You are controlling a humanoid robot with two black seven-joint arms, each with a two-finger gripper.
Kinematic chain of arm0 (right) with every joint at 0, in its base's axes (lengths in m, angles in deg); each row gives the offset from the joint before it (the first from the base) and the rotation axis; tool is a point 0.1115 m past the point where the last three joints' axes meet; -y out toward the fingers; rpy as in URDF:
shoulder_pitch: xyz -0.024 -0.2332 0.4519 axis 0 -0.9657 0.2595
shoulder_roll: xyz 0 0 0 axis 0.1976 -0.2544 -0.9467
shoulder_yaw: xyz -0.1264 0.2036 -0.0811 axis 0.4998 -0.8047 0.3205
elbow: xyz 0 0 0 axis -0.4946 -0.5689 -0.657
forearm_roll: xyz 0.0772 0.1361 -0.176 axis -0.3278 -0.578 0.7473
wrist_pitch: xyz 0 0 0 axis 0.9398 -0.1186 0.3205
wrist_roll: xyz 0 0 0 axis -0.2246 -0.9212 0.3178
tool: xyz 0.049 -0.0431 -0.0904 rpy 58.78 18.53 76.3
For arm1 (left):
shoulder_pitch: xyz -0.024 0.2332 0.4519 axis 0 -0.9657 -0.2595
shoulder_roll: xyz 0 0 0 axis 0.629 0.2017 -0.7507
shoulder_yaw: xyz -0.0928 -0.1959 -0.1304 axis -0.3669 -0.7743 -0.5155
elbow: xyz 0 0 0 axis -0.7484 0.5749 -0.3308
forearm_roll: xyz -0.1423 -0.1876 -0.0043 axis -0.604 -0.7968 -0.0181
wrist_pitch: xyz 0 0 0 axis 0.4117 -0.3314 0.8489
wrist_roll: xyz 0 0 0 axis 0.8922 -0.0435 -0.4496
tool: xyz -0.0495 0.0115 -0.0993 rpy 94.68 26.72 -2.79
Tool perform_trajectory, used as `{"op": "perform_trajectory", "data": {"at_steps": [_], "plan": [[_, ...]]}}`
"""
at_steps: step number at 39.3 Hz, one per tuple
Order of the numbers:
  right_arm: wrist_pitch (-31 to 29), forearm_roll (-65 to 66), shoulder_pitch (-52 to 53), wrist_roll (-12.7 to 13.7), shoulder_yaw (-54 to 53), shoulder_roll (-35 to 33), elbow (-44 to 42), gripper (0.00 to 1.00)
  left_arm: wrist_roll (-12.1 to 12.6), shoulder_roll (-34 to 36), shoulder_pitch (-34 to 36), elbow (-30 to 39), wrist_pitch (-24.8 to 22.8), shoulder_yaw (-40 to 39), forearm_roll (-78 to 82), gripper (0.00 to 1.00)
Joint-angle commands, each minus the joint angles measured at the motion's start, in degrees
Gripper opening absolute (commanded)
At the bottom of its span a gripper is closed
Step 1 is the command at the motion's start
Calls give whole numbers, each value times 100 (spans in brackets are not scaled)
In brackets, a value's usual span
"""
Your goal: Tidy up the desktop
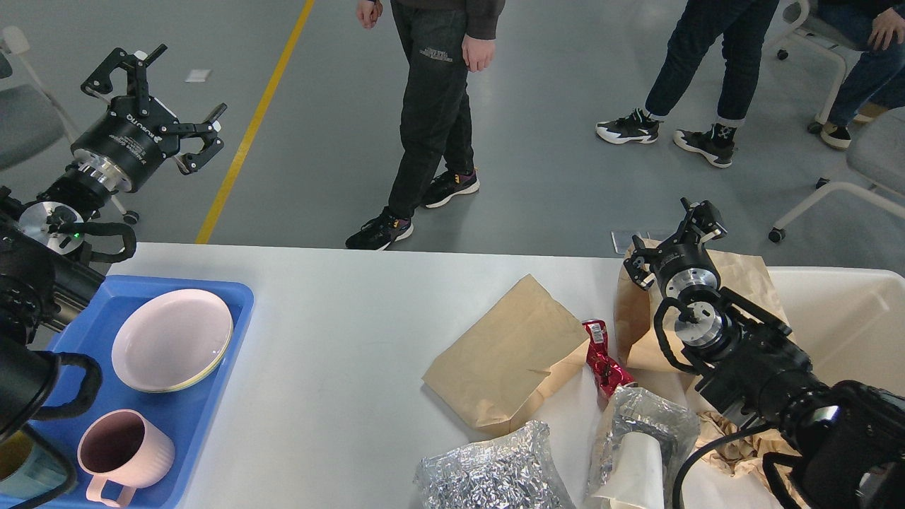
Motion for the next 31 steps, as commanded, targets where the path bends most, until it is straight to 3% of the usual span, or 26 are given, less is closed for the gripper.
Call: {"op": "perform_trajectory", "data": {"at_steps": [1,4,8,21,31], "plan": [[4,0,0,2,0,0,0,100,-613,-295,20,-369,1,72,5,96],[-5,0,0,2,0,0,0,100,-851,-330,11,-369,62,124,41,96],[4,0,0,2,0,0,9,100,-896,-427,11,-334,342,186,76,96],[-5,0,0,2,0,0,0,100,-922,-568,81,439,2890,984,487,96],[4,0,0,2,0,0,0,100,-957,-515,389,457,3867,1197,1403,96]]}}
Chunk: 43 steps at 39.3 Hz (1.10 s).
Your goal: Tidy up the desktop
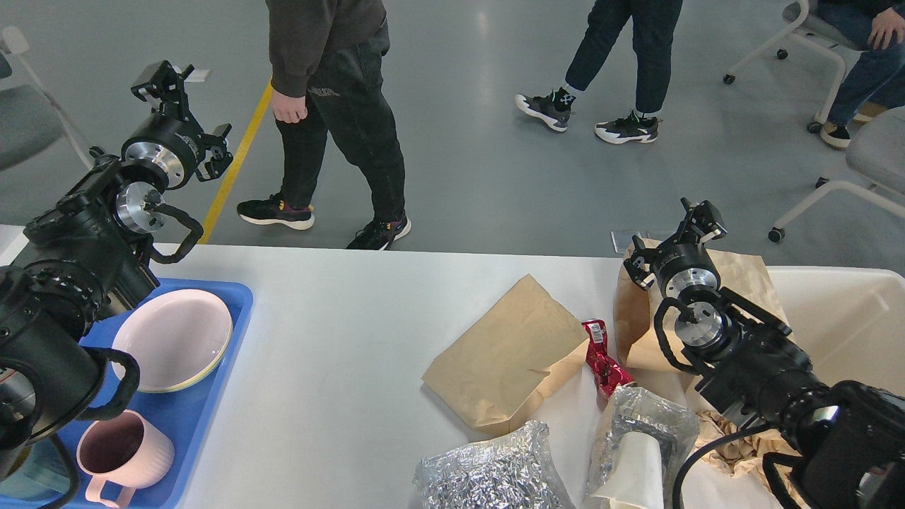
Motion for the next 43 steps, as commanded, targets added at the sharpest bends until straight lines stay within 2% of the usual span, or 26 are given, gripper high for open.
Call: {"op": "perform_trajectory", "data": {"at_steps": [1,4,5,6,12,15,22,28,34,37,39,41,42,43], "plan": [[2,0,0,0,0,0,0,100,-38,19,157,7,528,25,303,96],[-7,0,0,0,0,0,0,100,-195,-7,236,7,906,25,312,96],[2,0,0,0,0,0,0,100,-283,-25,262,7,1021,25,312,96],[-7,0,0,0,0,0,0,100,-475,-42,297,7,1222,25,312,96],[2,0,0,0,0,0,0,100,-1047,-25,350,7,1285,69,277,96],[-7,0,0,0,0,0,0,100,-1154,-25,385,-2,1285,96,268,96],[2,0,0,-9,0,0,0,100,-1066,54,341,7,1303,332,277,96],[-7,0,0,0,0,0,0,100,-1101,89,297,130,1277,579,356,96],[-7,0,0,0,0,0,0,100,-1189,-33,262,200,1119,597,365,96],[2,0,0,-9,0,0,0,100,-1338,-200,201,201,1074,597,339,96],[2,8,0,0,0,0,0,100,-1487,-306,166,201,1074,579,312,96],[-7,0,0,0,0,0,0,100,-1803,-341,157,201,1074,579,303,96],[2,0,0,0,0,0,0,100,-2039,-385,148,201,1074,605,303,96],[2,0,0,0,0,0,0,100,-2137,-394,148,201,1074,606,312,96]]}}
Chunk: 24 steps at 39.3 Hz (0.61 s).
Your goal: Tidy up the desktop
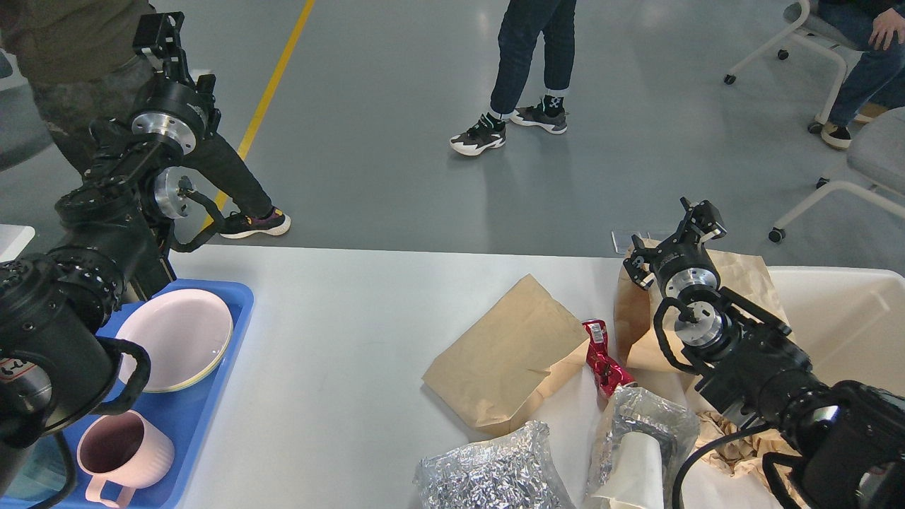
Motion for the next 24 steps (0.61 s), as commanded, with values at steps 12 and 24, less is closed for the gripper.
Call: {"op": "perform_trajectory", "data": {"at_steps": [12,24], "plan": [[6,-1,0,0,0,0,0,100,-739,-126,-526,-2,-11,21,-6,96],[-3,-1,0,-9,0,0,0,100,-783,-143,-772,-2,-11,30,38,96]]}}
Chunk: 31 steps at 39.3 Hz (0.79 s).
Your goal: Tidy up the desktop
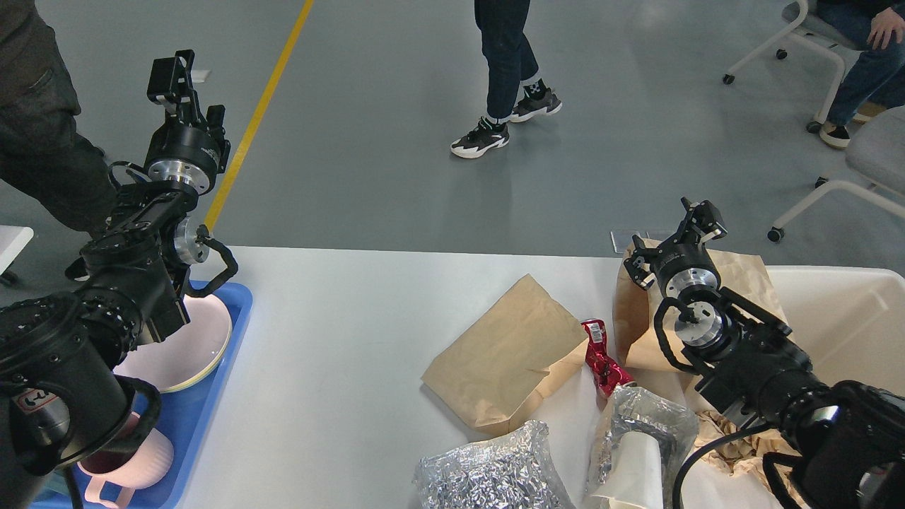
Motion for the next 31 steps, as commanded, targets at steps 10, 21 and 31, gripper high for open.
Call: {"op": "perform_trajectory", "data": {"at_steps": [10,21,31], "plan": [[1,0,0,-2,0,0,-1,100,-1322,9,-619,-1,1,1,29,96],[-7,0,0,-2,0,0,-1,100,-1498,1,-768,-1,10,1,2,96],[-7,0,0,-2,0,0,-1,100,-1481,1,-839,-1,27,1,11,96]]}}
